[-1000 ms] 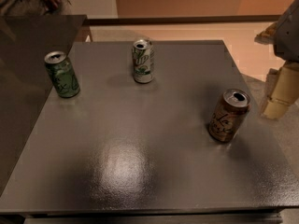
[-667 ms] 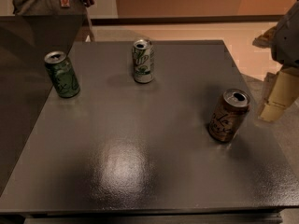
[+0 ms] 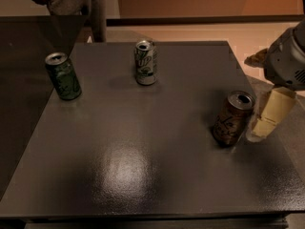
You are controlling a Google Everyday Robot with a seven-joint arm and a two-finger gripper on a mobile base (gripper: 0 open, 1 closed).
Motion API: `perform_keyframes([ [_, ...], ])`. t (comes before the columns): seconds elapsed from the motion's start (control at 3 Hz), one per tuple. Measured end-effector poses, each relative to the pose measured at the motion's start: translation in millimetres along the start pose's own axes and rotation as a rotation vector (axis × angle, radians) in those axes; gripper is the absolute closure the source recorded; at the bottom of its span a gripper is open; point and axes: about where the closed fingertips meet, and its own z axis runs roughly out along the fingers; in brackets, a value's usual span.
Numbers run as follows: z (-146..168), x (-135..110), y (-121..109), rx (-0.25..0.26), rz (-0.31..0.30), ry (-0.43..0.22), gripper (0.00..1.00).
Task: Pick orange can
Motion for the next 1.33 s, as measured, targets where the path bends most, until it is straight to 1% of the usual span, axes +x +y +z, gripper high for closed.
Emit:
perform_keyframes([
  [0.33, 10, -2, 4, -0.037, 0.0, -0.046, 0.0],
  [0.67, 15, -1, 7, -0.054, 0.002, -0.069, 0.0],
  [1.0, 19, 0, 9, -0.064, 0.003, -0.079, 0.0],
  [1.33, 26, 3, 9, -0.083, 0.007, -0.084, 0.17],
])
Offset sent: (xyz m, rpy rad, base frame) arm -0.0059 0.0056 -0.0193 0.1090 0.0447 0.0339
